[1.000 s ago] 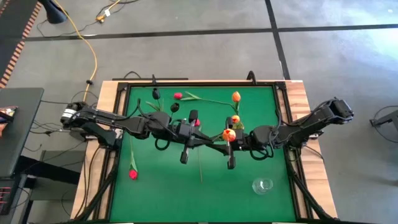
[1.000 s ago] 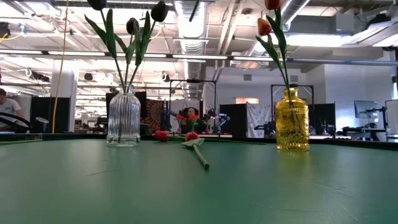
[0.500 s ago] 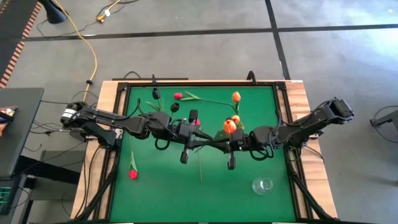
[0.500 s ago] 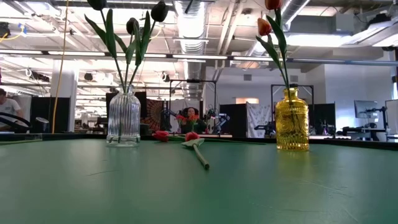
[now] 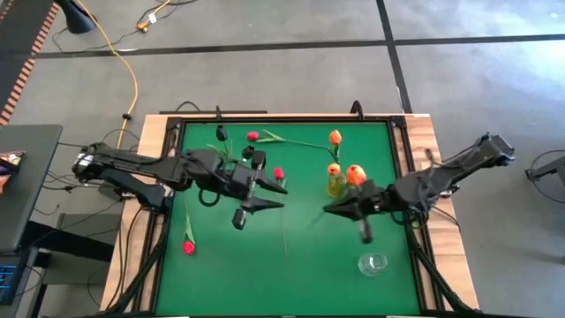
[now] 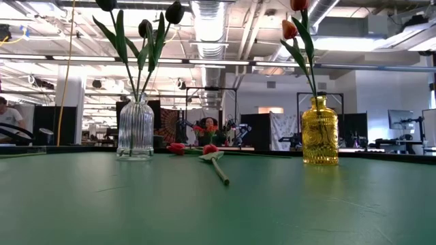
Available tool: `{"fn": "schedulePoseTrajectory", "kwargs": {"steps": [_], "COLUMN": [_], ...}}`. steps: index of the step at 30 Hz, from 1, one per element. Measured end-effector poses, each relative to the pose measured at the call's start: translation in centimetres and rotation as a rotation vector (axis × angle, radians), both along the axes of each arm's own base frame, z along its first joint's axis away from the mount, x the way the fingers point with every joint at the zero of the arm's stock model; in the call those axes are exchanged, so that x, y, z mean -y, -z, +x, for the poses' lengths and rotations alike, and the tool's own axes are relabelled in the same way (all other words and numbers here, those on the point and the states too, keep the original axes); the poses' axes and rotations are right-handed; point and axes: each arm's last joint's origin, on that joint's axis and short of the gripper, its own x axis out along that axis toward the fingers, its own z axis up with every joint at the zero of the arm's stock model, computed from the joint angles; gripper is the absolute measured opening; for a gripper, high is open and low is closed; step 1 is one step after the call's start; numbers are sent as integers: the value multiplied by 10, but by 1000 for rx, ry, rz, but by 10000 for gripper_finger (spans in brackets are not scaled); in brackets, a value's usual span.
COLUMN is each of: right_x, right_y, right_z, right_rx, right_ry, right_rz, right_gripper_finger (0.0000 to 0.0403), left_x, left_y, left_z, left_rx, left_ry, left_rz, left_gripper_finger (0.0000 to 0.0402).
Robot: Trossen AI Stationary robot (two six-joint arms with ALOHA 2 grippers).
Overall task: Sort flowers into vase by color
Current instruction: Put the orange tulip into the yellow vase
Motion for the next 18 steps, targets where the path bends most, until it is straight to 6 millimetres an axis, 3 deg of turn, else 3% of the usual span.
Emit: {"fn": "schedulePoseTrajectory", "kwargs": {"steps": [4, 11, 18], "right_x": [4, 28, 53], "right_y": [-1, 12, 20], "right_z": [-34, -84, -104], "right_rx": [-114, -315, -334], "right_ry": [1, 245, 557], "right_rz": [45, 66, 27], "right_gripper_finger": [21, 20, 20], "left_x": [-1, -1, -2], "left_y": [-6, -8, -4], "left_z": [-10, -13, -13], "left_rx": [-2, -8, -55], "left_ry": [18, 18, 9], "left_rz": [-21, -29, -36], "left_gripper_finger": [137, 137, 137]}}
